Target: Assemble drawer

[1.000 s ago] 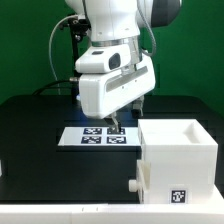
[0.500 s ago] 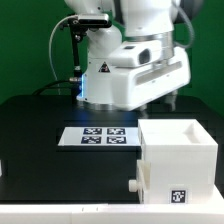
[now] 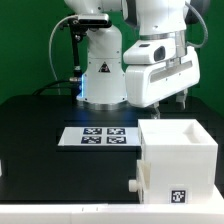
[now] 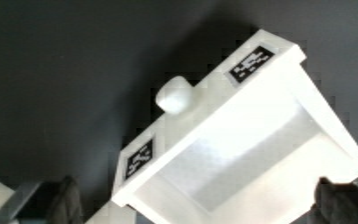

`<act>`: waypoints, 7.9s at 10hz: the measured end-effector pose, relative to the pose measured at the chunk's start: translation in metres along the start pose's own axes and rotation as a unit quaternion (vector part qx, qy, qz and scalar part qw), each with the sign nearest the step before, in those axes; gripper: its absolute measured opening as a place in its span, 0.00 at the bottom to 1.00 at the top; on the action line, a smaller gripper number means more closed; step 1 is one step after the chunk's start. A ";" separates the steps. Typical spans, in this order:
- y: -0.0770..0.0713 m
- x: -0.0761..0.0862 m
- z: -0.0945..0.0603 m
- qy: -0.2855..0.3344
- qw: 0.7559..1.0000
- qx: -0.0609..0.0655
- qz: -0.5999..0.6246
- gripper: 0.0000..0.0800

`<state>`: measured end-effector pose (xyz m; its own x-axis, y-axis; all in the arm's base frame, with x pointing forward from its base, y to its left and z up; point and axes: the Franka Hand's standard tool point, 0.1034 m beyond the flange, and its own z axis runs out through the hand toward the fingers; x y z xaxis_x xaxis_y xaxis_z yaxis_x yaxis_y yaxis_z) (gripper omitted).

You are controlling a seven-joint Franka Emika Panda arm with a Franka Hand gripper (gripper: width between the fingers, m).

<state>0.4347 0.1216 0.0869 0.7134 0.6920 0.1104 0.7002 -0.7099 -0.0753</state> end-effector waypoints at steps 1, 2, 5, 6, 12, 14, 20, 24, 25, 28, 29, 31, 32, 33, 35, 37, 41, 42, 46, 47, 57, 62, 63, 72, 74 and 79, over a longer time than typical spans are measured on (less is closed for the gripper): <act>-0.015 0.008 0.001 0.006 0.999 -0.017 -0.041 0.81; -0.031 0.011 0.006 0.007 0.995 -0.023 -0.095 0.81; -0.035 0.009 0.021 0.007 0.990 -0.023 -0.142 0.81; -0.036 0.009 0.021 0.007 0.990 -0.023 -0.142 0.81; -0.070 0.004 0.071 0.064 0.984 -0.005 -0.163 0.81; -0.069 0.005 0.070 0.063 0.985 -0.006 -0.163 0.76; -0.069 0.005 0.070 0.063 0.985 -0.006 -0.162 0.05; 0.013 -0.038 0.005 0.000 0.973 -0.045 -0.227 0.05; 0.046 -0.048 -0.006 -0.015 0.968 -0.042 -0.246 0.05; 0.106 -0.047 -0.004 -0.023 0.974 -0.016 -0.226 0.05; 0.107 -0.040 -0.003 -0.017 0.977 -0.020 -0.210 0.05; 0.104 -0.044 -0.001 -0.020 0.976 -0.016 -0.218 0.05; 0.104 -0.044 -0.001 -0.020 0.976 -0.016 -0.218 0.05; 0.107 -0.044 -0.001 -0.024 0.970 -0.011 -0.240 0.05; 0.122 -0.028 0.003 -0.023 0.956 0.005 -0.292 0.05; 0.138 -0.009 0.002 -0.022 0.949 0.019 -0.313 0.05; 0.141 -0.007 0.003 -0.020 0.948 0.018 -0.317 0.05; 0.146 -0.003 0.003 -0.017 0.945 0.017 -0.327 0.05; 0.161 0.021 0.001 -0.007 0.931 0.018 -0.364 0.05; 0.159 0.023 0.001 -0.007 0.933 0.019 -0.360 0.05; 0.144 0.025 0.001 -0.010 0.932 0.013 -0.363 0.05; 0.147 0.023 0.002 -0.010 0.934 0.012 -0.357 0.23; 0.147 0.023 0.001 -0.010 0.934 0.012 -0.357 0.42; 0.221 0.024 -0.034 0.036 0.929 0.014 -0.368 0.81; 0.223 0.020 -0.033 0.039 0.930 0.016 -0.364 0.81; 0.229 0.004 -0.017 0.038 0.937 0.028 -0.346 0.81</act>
Offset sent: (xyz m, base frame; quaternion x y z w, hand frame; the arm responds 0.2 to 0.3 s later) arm -0.0080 -0.0123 -0.0323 -0.0234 0.0382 -0.0651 0.9969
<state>0.5972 -0.0408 0.0871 0.0847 0.9712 0.2228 0.9964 -0.0844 -0.0108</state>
